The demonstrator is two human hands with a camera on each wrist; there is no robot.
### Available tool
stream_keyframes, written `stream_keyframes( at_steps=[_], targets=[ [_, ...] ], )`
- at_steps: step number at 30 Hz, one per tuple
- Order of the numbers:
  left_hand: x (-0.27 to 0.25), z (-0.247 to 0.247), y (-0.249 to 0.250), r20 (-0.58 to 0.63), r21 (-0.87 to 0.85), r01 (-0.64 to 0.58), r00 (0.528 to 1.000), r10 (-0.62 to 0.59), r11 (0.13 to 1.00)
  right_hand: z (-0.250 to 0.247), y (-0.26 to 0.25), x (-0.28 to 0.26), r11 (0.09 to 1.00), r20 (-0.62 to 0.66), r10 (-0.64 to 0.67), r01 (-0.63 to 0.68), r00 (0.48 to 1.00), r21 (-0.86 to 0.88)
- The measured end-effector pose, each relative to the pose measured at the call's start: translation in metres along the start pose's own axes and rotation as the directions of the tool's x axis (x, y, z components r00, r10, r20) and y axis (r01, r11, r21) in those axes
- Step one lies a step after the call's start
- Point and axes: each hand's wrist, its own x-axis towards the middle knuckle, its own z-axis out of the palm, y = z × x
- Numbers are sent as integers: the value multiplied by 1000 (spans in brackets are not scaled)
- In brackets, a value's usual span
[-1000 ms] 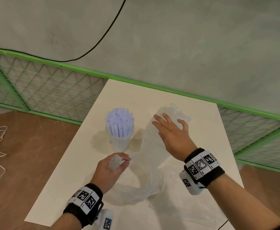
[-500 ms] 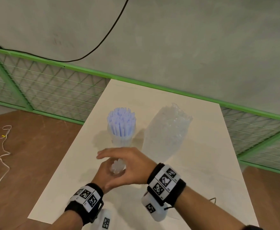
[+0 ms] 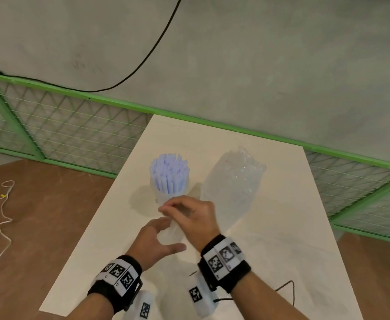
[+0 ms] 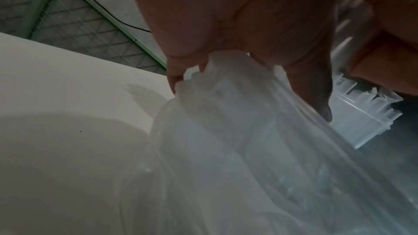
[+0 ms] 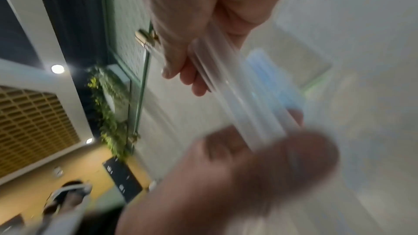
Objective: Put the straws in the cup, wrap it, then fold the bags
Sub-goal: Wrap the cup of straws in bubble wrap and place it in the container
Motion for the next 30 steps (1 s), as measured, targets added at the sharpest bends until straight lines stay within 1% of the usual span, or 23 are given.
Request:
stream_keyframes(
  at_steps=[3,5,7,9,10,11,12,14,16,21,26,30],
  targets=[
    [0,-4,8,59,114,-112,993,106,987,-45,-30,7,998,-183,-57,63,982,24],
    [1,-6,14,9,153,-208,978,209,966,-78,-55,13,993,-313,-101,114,944,24],
    [3,-5,28,-39,161,-289,954,299,944,-110,-81,17,981,-417,-170,192,893,12],
    [11,0,43,-82,189,-370,917,390,909,-134,-101,22,964,-477,-231,265,848,5],
    [16,2,52,-90,212,-390,905,415,896,-143,-108,24,958,-493,-248,287,834,3],
    [22,6,61,-91,241,-404,896,435,882,-150,-112,26,955,-503,-256,297,825,1],
    [28,9,70,-75,269,-403,897,436,875,-155,-115,29,954,-511,-256,299,820,1],
    [41,16,84,-16,328,-365,920,391,871,-161,-116,35,957,-519,-243,289,820,8],
    [53,23,92,27,379,-352,929,370,856,-162,-114,40,964,-516,-226,267,826,5],
    [63,30,109,-8,374,-315,940,342,873,-165,-115,49,968,-485,-244,242,840,-69],
    [51,37,111,10,362,-306,946,325,881,-173,-112,56,964,-419,-264,226,869,-139],
    [47,39,112,11,366,-305,946,323,880,-169,-103,58,966,-374,-251,205,893,-160]
  ],
)
